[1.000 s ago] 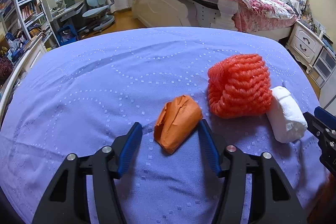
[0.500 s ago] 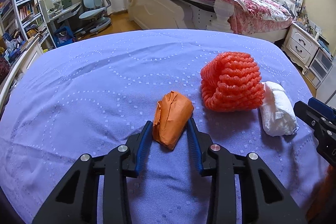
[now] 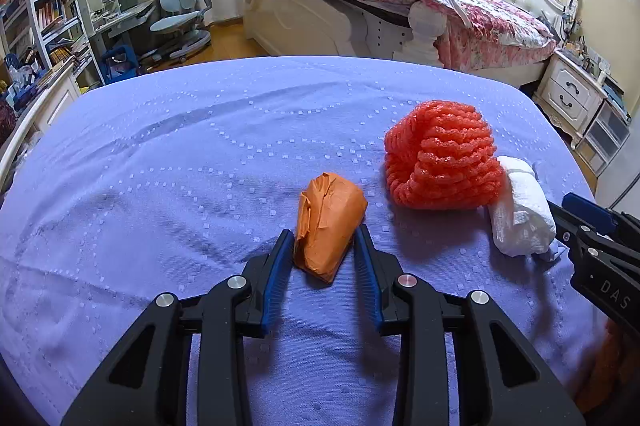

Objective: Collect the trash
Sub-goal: 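Grasp the folded orange bag with the left tool while the right tool grasps the light blue cloth, then carry the orange bag and blue cloth over the bin and release both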

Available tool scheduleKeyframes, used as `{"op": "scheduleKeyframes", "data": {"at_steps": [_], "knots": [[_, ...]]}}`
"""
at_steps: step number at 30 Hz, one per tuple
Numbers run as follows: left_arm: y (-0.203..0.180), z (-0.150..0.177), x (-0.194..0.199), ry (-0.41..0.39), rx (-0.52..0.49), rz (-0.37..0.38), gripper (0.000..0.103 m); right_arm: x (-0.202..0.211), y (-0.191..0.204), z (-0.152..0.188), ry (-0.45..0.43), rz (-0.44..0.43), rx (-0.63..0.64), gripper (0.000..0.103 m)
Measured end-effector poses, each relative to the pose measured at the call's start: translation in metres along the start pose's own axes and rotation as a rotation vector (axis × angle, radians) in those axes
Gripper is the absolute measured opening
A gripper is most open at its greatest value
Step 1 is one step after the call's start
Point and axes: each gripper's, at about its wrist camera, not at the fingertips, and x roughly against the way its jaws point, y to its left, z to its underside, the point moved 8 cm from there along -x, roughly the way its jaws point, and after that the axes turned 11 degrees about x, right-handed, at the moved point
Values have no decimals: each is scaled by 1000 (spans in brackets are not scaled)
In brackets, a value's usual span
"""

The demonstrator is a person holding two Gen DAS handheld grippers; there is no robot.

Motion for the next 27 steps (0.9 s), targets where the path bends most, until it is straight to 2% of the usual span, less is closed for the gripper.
{"op": "scheduleKeyframes", "data": {"at_steps": [2,4,21,24,25,27], "knots": [[1,0,0,0,1,2,34,0,2,0,3,-5,4,44],[1,0,1,0,4,4,34,1,3,1,4,-10,2,44],[5,1,3,-1,17,9,34,0,11,10,12,-49,-22,48],[6,2,4,-1,20,10,34,2,16,12,6,-64,-12,39],[6,3,4,-1,19,9,34,4,19,12,-2,-82,-10,31],[6,2,4,-2,19,10,34,6,20,13,-5,-76,-7,30]]}}
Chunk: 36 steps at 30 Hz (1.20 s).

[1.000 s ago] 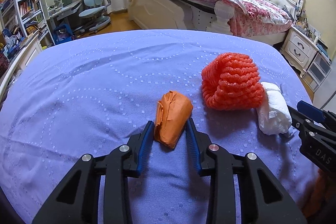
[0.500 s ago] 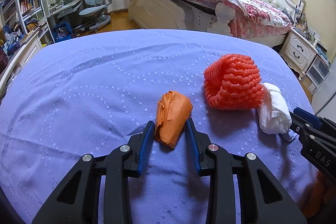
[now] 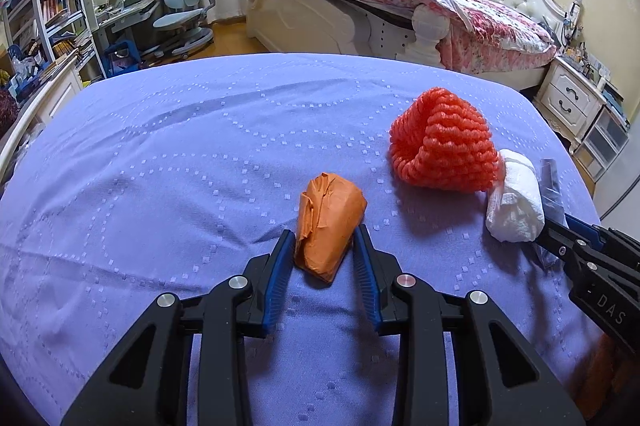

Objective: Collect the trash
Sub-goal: 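Carry the orange bag and blue cloth over the bin and release both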

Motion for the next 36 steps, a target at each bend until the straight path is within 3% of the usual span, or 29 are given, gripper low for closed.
{"op": "scheduleKeyframes", "data": {"at_steps": [21,29,36], "knots": [[-9,33,32,-17,-17,32,33,42,-13,32,-41,11,-45,30],[-41,51,55,-32,-54,90,33,78,-28,53,-73,49,-60,30],[-90,67,76,-54,-126,157,33,110,-55,76,-91,133,-80,30]]}}
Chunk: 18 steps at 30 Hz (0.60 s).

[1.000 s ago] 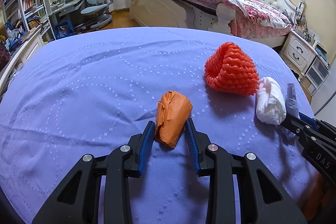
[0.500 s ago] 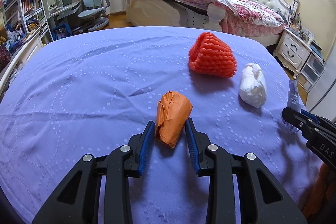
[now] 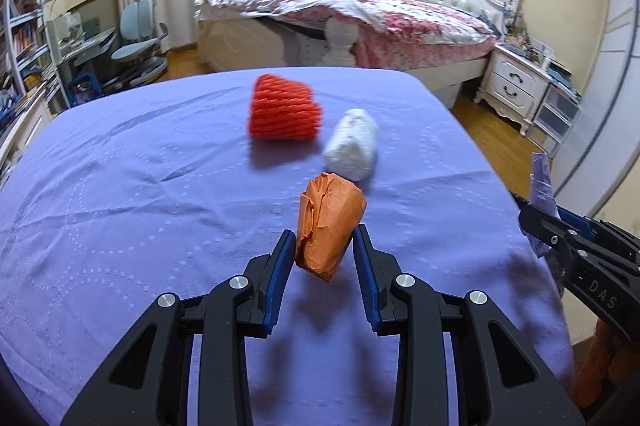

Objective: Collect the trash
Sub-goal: 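Carry the orange bag and blue cloth over the bin and release both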

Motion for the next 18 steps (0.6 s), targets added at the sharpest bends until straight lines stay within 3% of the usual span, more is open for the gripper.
{"op": "scheduleKeyframes", "data": {"at_steps": [18], "knots": [[-151,23,-12,10,-202,139,33,35,-124,52,-5,211,-145,30]]}}
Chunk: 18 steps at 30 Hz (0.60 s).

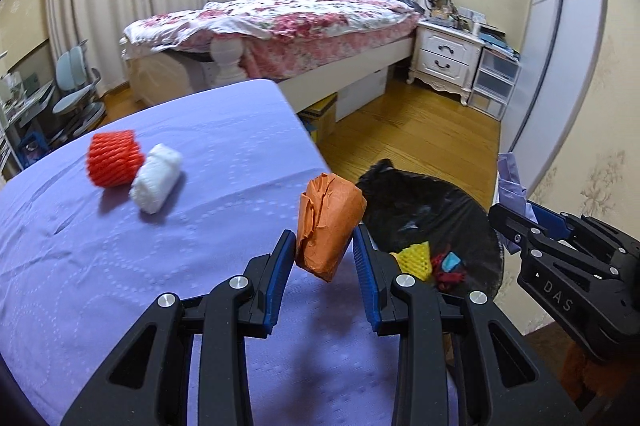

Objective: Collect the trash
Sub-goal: 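Carry the orange bag and blue cloth over the bin and release both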

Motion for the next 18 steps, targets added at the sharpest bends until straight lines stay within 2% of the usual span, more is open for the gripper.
{"op": "scheduleKeyframes", "data": {"at_steps": [9,18], "knots": [[-36,-6,-22,8,-48,6,33,-6,-35,6,1,31,-49,30],[-48,0,-34,29,-59,-6,33,-12,-53,10,5,40,-81,30]]}}
